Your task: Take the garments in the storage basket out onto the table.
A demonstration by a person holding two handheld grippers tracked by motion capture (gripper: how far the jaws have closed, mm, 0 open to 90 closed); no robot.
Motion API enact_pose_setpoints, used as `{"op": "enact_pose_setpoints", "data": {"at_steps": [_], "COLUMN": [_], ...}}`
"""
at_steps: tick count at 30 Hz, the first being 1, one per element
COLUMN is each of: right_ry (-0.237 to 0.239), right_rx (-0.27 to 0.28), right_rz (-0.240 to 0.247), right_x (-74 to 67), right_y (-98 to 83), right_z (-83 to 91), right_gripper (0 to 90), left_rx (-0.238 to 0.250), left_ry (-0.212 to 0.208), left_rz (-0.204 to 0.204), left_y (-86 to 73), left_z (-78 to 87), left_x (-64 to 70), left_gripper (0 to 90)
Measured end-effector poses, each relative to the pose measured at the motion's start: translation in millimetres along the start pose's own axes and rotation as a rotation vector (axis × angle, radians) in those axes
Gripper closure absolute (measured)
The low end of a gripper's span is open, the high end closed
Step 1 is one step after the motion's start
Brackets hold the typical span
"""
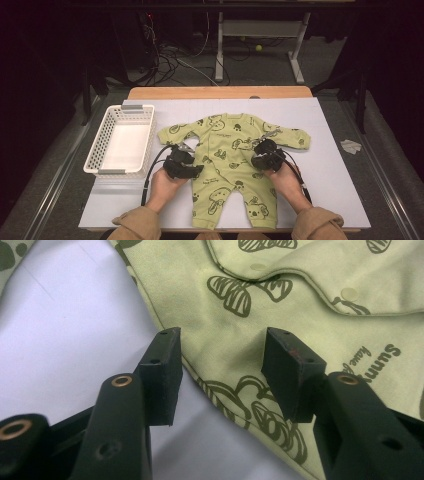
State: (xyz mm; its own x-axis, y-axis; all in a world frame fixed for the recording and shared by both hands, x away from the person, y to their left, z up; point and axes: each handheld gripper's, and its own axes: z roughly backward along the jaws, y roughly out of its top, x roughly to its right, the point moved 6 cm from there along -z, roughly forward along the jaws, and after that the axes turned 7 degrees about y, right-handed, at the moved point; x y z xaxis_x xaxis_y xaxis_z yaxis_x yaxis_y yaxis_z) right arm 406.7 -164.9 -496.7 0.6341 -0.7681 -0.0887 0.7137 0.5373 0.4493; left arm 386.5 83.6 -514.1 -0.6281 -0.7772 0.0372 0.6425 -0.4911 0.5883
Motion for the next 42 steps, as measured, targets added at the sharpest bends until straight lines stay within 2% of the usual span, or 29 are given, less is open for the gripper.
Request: {"op": "enact_pose_setpoints", "data": {"at_steps": [4, 7, 13, 17, 20, 22, 26, 29, 32, 35, 37, 39, 40, 42], "right_ry": [-0.025, -0.050, -0.099, -0.095, -0.058, -0.055, -0.068, -0.060, -0.072, -0.051, -0.059, -0.096, -0.114, -0.114], "right_rx": [-0.006, 0.014, 0.037, 0.039, 0.010, 0.001, 0.063, 0.069, 0.034, 0.019, 0.011, -0.008, -0.009, 0.001], "right_rz": [0.035, 0.036, -0.005, -0.030, -0.040, -0.027, -0.072, -0.097, -0.097, -0.096, -0.060, -0.023, -0.013, -0.037], "right_x": [-1.7, 3.9, 24.1, 32.7, 31.1, 28.2, 35.1, 37.9, 38.1, 39.3, 37.8, 37.4, 39.3, 45.6], "right_y": [-2.0, -2.7, -10.6, -19.1, -24.2, -24.5, -13.1, -5.3, -3.9, -6.6, -7.2, -8.5, -9.8, -13.8], "right_z": [2.9, 7.2, 21.9, 26.7, 22.7, 21.0, 27.0, 23.9, 13.3, 6.1, 7.0, 8.7, 9.6, 12.9], "right_gripper": [90.0, 90.0, 90.0, 90.0, 90.0, 90.0, 78.4, 72.8, 71.2, 86.7, 88.9, 89.4, 89.4, 89.4], "left_rx": [0.001, 0.001, -0.001, -0.001, -0.004, -0.002, 0.008, 0.009, -0.011, -0.007, -0.015, -0.036, -0.046, -0.046], "left_ry": [0.002, 0.004, 0.009, 0.004, -0.001, -0.018, 0.002, 0.021, 0.026, 0.014, -0.028, -0.056, -0.053, -0.050], "left_rz": [-0.001, -0.007, -0.008, -0.004, 0.003, 0.015, 0.010, 0.020, 0.040, 0.064, 0.077, 0.060, 0.042, 0.025], "left_y": [0.2, -0.3, -0.1, 0.0, 0.8, 2.3, 11.2, 19.8, 24.7, 24.7, 23.4, 22.0, 21.8, 22.8], "left_z": [-0.2, -0.1, -0.1, 0.1, 0.8, 1.6, 3.2, -1.2, -9.5, -14.2, -13.3, -11.4, -10.2, -7.1], "left_x": [0.0, -0.7, -0.3, -0.8, -0.5, -0.5, -3.1, -7.7, -14.4, -19.3, -19.7, -15.2, -12.0, -6.8], "left_gripper": [47.8, 49.0, 49.3, 49.3, 49.3, 49.4, 50.1, 50.2, 54.0, 64.4, 73.4, 79.0, 79.4, 79.5]}}
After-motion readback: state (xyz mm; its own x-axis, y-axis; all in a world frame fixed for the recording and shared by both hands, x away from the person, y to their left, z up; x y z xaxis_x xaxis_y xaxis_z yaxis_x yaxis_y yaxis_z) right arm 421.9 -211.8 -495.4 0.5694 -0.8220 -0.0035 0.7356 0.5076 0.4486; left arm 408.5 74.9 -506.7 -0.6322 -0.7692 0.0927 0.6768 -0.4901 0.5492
